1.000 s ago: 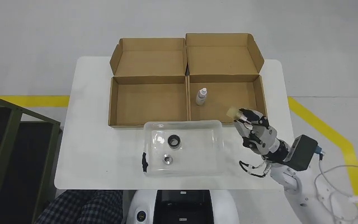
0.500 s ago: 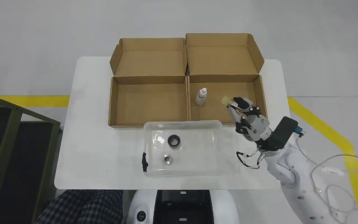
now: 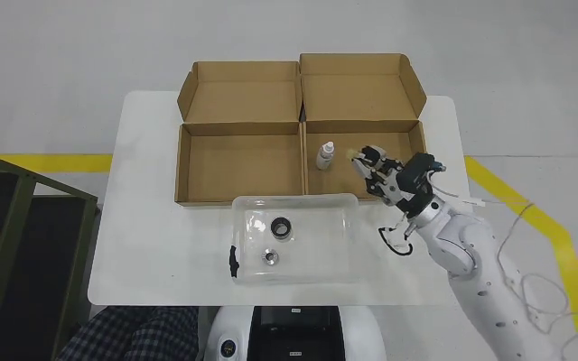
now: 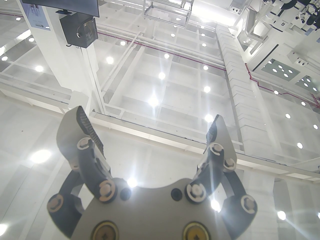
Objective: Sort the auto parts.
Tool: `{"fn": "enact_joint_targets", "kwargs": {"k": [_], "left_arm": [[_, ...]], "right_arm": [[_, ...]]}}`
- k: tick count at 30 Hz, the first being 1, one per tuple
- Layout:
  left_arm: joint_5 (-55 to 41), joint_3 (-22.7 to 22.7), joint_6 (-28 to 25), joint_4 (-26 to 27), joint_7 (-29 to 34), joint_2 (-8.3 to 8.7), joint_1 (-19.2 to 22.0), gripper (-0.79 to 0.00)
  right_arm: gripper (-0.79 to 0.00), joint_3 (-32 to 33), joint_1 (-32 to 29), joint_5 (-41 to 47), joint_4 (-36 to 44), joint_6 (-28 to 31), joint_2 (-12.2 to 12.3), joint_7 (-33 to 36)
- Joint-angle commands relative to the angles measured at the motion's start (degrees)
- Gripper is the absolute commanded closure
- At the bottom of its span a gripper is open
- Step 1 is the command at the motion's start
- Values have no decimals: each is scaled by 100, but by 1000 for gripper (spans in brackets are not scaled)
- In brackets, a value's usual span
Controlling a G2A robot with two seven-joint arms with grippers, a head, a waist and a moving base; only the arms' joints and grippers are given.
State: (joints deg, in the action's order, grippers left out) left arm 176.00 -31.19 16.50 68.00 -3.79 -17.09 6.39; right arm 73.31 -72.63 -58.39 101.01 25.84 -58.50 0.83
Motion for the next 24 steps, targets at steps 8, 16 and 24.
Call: {"fn": "enact_joint_targets", "kwargs": {"k": [8,16,24], "left_arm": [[0,0,0,0,0,0,0,-785],[0,0,0,0,0,0,0,-785],[0,0,0,0,0,0,0,-785]], "right_arm": [[0,-212,645,384,-492,-176,-61,1551],[0,-637,1332,476,-1034,-358,-157,2768],[0,-1071,1899,506,-1500,-550,-276,3586]]}}
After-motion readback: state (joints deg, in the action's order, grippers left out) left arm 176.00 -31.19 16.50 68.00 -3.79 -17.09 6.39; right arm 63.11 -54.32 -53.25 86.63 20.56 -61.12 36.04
